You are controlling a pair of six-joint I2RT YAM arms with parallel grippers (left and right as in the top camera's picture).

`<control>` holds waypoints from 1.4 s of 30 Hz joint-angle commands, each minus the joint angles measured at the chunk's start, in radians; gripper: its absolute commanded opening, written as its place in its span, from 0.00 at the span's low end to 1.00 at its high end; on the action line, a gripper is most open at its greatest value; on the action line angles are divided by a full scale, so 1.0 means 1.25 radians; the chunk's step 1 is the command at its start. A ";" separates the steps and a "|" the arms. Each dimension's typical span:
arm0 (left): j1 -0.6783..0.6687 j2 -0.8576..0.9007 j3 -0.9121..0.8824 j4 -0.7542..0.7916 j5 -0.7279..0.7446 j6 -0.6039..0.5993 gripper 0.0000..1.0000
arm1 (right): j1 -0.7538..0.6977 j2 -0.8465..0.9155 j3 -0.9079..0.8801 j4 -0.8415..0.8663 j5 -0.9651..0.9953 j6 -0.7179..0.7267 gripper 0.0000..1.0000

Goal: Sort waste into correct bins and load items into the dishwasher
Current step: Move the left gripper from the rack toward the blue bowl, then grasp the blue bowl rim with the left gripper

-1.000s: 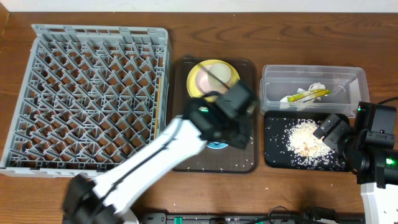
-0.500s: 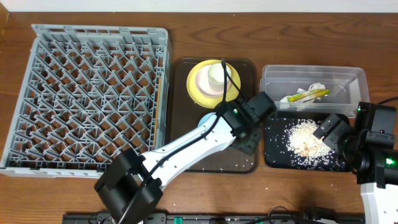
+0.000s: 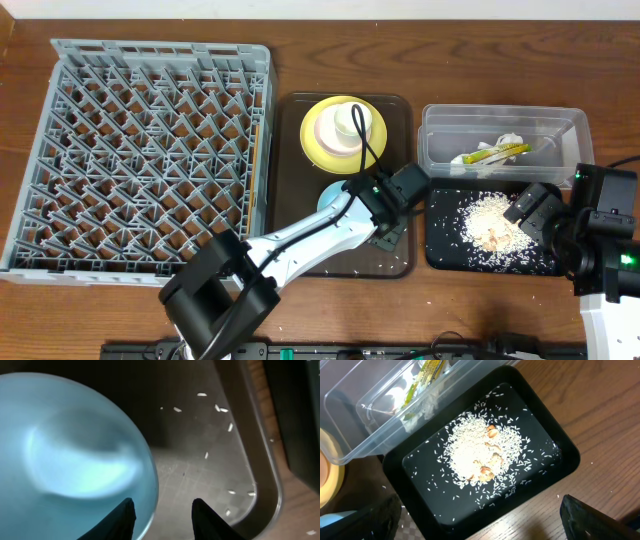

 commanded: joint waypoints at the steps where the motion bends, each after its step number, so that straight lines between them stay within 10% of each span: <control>1: -0.001 0.018 -0.021 0.020 -0.016 -0.015 0.38 | -0.007 -0.001 0.006 -0.001 0.000 0.001 0.99; 19: -0.001 0.021 -0.096 0.089 -0.051 -0.015 0.24 | -0.007 -0.001 0.006 -0.001 0.000 0.001 0.99; 22: -0.001 0.021 -0.103 0.094 -0.052 -0.015 0.08 | -0.007 -0.001 0.006 -0.001 0.000 0.001 0.99; 42: 0.059 -0.239 -0.047 0.036 -0.060 -0.014 0.08 | -0.007 -0.001 0.006 -0.001 0.000 0.001 0.99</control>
